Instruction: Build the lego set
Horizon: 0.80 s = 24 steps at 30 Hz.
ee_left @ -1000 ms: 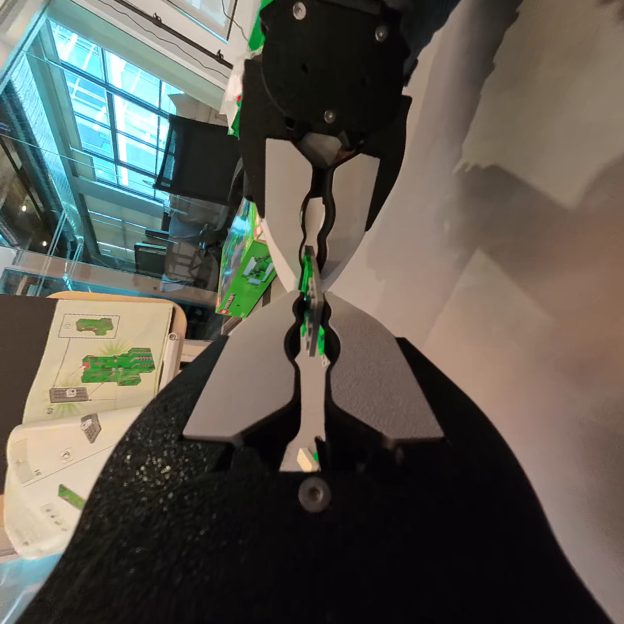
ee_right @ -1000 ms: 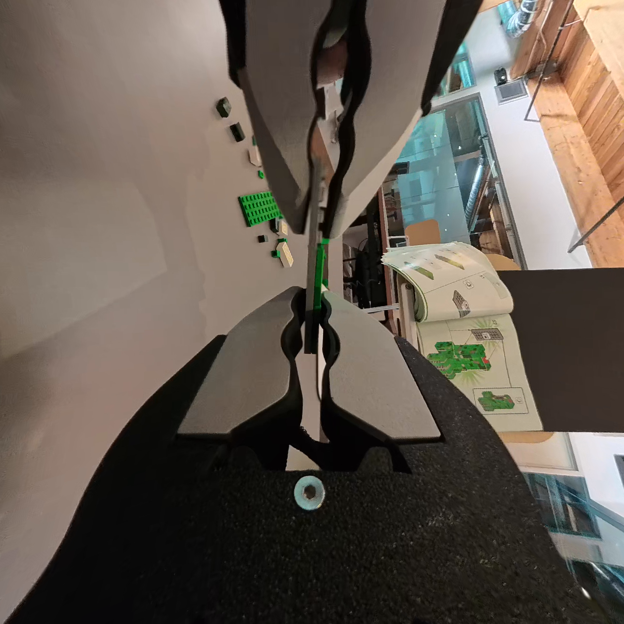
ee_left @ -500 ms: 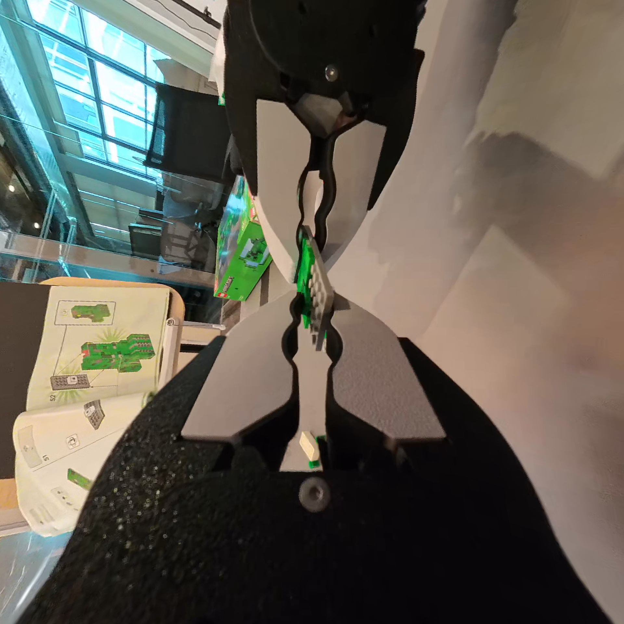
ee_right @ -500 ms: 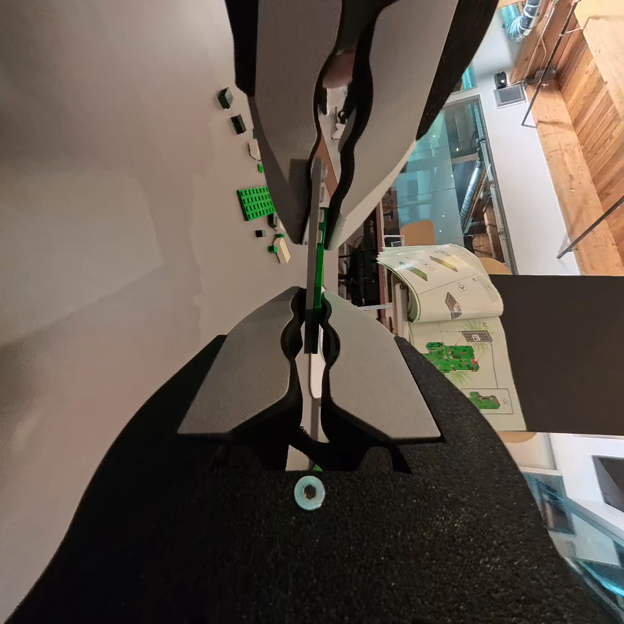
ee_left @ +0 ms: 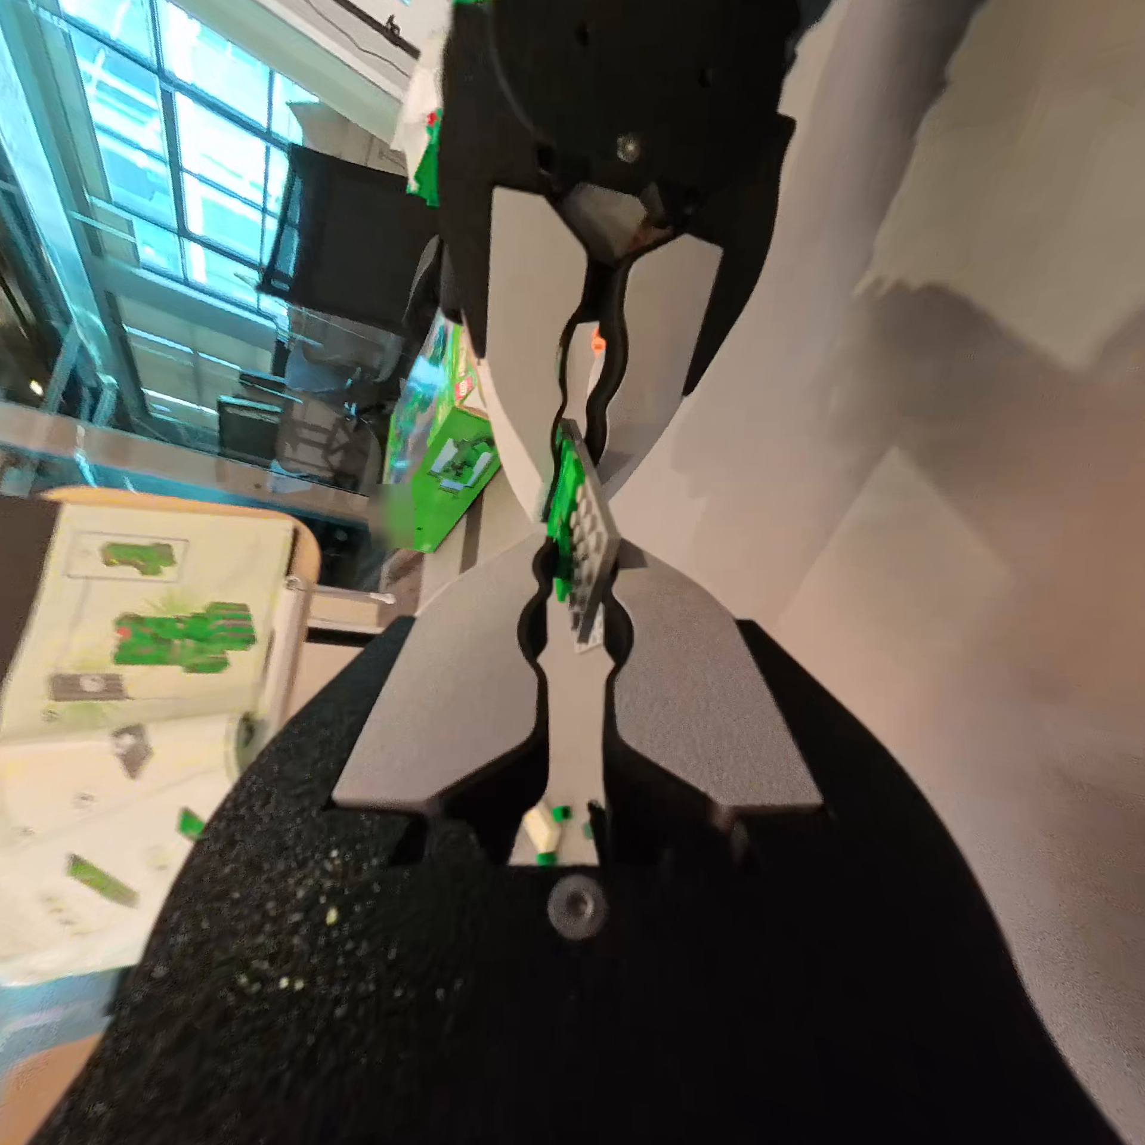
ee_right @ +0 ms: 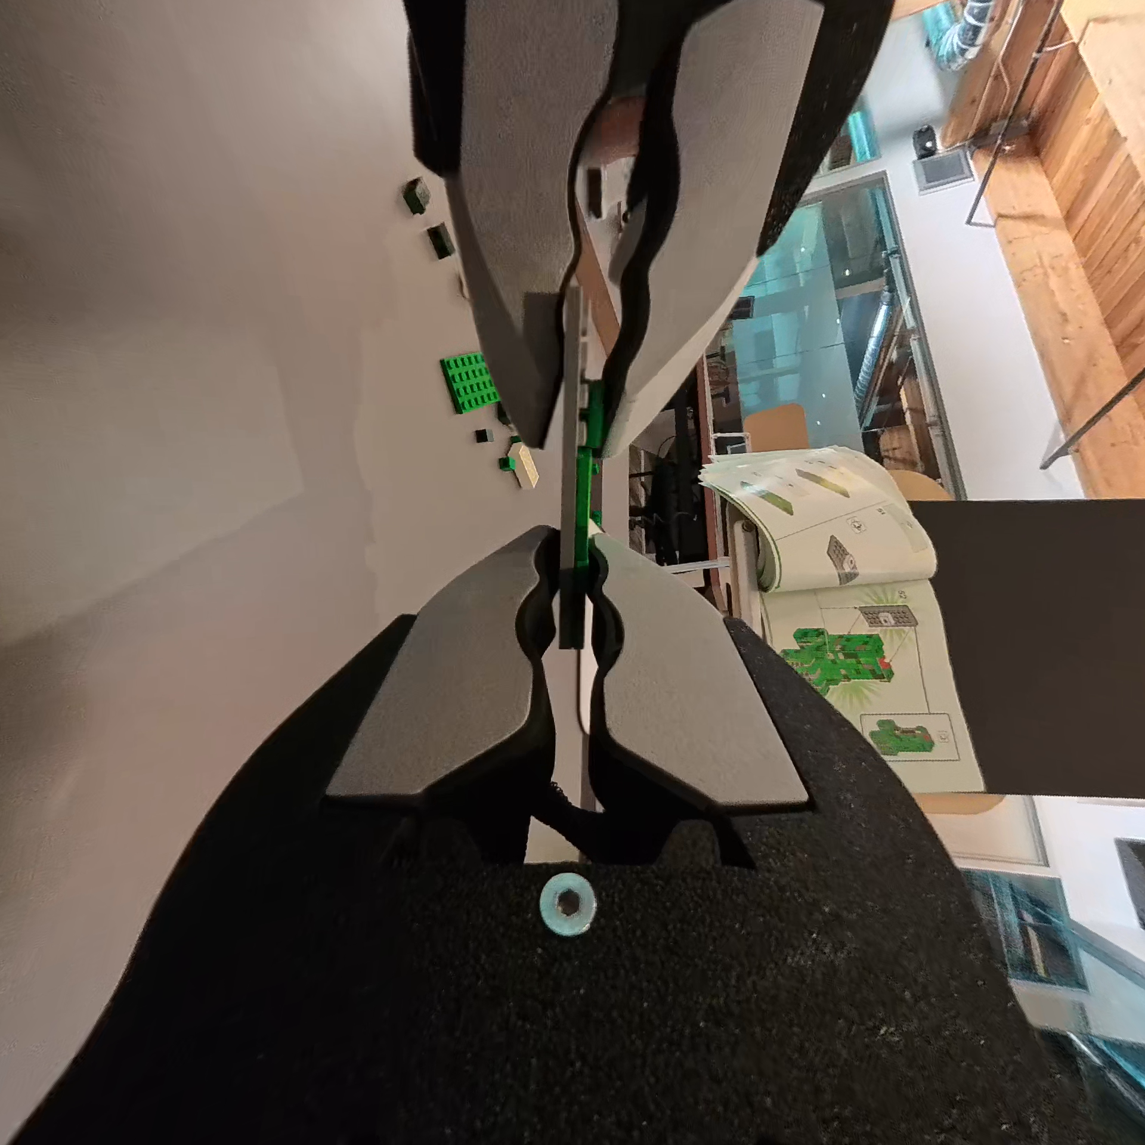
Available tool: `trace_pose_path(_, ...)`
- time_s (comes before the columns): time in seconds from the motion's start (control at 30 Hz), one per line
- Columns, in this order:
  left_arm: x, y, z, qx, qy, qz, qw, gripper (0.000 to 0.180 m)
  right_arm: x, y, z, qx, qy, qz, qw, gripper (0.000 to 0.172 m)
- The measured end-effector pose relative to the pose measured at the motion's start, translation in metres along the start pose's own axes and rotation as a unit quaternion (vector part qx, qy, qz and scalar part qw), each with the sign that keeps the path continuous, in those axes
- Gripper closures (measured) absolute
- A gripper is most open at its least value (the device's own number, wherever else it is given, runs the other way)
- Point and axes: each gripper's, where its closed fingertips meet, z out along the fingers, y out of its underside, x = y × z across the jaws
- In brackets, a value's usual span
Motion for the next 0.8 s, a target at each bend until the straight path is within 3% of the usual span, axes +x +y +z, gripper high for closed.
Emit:
trace_pose_path(0.1,-0.006,0.002,-0.001,0.004,-0.004,-0.05,0.999,0.147,-0.001,0.0,0.001,0.0,-0.001,0.0,1.0,0.166)
trace_pose_path(0.37,-0.006,0.0,-0.003,0.023,-0.002,-0.057,0.998,0.151,0.0,0.001,0.0,0.004,-0.006,0.01,1.0,0.166)
trace_pose_path(0.5,-0.005,0.018,-0.006,-0.005,0.014,-0.108,0.994,0.15,0.002,0.022,-0.001,-0.029,0.0,-0.006,1.0,0.166)
trace_pose_path(0.67,0.017,0.033,-0.003,-0.007,0.07,-0.251,0.965,0.154,-0.012,0.072,0.006,-0.093,0.02,-0.014,0.995,0.166)
trace_pose_path(0.8,0.049,0.043,0.019,-0.075,0.115,-0.321,0.937,0.153,-0.042,0.093,0.013,-0.137,0.006,-0.08,0.987,0.165)
